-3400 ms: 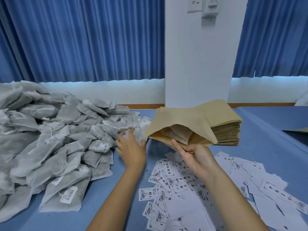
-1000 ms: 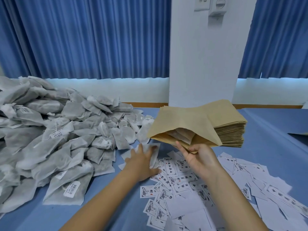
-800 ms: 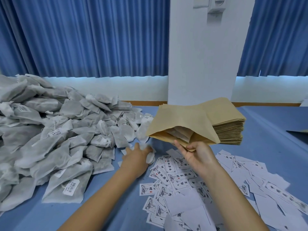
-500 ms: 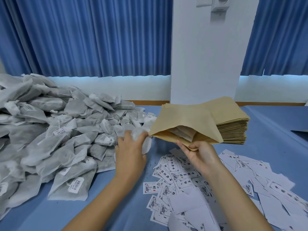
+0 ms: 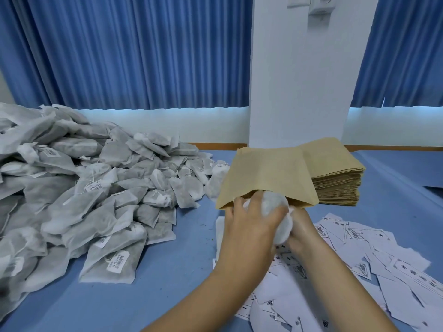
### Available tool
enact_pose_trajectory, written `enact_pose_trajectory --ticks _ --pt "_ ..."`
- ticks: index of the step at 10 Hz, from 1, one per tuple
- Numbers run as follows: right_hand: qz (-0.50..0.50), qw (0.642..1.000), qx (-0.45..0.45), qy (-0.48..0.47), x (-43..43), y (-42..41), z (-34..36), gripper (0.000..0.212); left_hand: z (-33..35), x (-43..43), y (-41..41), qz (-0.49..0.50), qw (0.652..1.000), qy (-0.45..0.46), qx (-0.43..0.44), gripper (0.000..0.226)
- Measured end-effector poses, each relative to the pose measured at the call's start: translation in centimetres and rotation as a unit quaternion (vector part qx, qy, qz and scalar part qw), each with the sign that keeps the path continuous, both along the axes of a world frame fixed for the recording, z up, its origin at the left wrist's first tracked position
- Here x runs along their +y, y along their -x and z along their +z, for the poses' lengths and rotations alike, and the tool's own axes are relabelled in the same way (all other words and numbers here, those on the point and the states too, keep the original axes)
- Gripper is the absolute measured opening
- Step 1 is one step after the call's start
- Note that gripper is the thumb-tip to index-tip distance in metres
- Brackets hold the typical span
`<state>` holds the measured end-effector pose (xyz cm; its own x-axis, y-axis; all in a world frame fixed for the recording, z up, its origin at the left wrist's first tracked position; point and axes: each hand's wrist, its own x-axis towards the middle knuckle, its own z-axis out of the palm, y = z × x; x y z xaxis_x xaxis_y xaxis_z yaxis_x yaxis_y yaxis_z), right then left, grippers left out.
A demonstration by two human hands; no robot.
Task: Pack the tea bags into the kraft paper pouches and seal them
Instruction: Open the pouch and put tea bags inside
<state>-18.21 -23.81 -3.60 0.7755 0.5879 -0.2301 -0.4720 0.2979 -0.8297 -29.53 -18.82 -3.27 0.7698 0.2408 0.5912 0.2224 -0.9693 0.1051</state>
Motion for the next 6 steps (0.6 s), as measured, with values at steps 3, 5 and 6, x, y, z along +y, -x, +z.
enact_pose_trajectory --ticks 3,5,6 --pt "-0.020 0.999 -0.043 -0.005 1.1 -0.7 -1.1 0.042 1.9 2.2 -7.6 0.134 0.982 0.087 0.105 0.022" --pt "0.009 0.997 -0.078 -0.013 1.5 -0.1 -1.1 0.042 2.6 4.4 -9.8 0.155 0.958 0.195 0.144 0.033" --pt "0.058 0.995 -0.061 -0.055 1.9 1.0 -1.0 0.046 3.2 6.2 -10.4 0.155 0.951 0.217 0.157 0.038"
